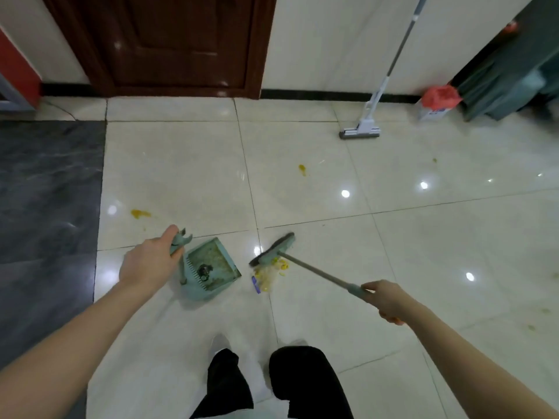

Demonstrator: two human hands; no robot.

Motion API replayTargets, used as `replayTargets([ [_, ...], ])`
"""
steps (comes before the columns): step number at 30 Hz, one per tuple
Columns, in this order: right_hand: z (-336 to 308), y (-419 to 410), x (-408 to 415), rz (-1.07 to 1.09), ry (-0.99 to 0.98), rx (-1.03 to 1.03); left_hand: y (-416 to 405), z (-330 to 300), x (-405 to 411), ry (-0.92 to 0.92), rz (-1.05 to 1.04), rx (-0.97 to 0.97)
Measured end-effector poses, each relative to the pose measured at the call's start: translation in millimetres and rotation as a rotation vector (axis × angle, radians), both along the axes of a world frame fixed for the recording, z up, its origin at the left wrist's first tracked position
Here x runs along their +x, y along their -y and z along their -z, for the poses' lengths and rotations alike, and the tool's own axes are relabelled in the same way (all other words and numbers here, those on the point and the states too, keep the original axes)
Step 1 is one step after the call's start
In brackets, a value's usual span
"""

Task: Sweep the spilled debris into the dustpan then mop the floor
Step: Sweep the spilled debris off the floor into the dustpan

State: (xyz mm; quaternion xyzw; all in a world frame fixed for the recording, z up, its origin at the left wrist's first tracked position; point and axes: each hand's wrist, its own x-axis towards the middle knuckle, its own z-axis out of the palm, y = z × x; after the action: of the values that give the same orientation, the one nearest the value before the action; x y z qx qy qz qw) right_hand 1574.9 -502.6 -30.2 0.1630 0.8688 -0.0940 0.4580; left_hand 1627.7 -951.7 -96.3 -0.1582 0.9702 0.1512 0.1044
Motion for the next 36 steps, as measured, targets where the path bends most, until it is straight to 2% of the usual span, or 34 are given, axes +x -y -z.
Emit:
replayTargets([
  [3, -14, -37, -17, 0.071, -0.115, -0.008, -15, -2, -15, -0.013, 0.036, -0.006],
  [5, -24, -60, -34, 0.025, -0.144, 0.048, -25, -4, -23, -0.016, 0.041, -0.016],
  [11, -24, -107, -114, -0.338, -0.292, 0.396, -69, -19, -41, -0.027, -0.02, -0.078],
  [16, -3, -128, -164, -0.598, -0.346, 0.548, -113, -26, -49, -0.024, -0.079, -0.108],
  [19, 23, -151, -179, -0.631, -0.249, 0.513, -135, -25, -51, -0.003, -0.109, -0.135],
  [23, 52, -191, -194, -0.182, 0.003, 0.292, -158, -22, -48, 0.031, -0.163, -0.153],
  [25, 52, -200, -198, -0.052, 0.064, 0.209, -165, -23, -44, 0.037, -0.176, -0.164],
  [31, 45, -195, -166, -0.146, 0.044, 0.154, -178, -26, -17, 0.034, -0.171, -0.16],
  [36, 36, -185, -103, -0.367, 0.088, 0.127, -184, -24, 21, 0.016, -0.173, -0.135],
])
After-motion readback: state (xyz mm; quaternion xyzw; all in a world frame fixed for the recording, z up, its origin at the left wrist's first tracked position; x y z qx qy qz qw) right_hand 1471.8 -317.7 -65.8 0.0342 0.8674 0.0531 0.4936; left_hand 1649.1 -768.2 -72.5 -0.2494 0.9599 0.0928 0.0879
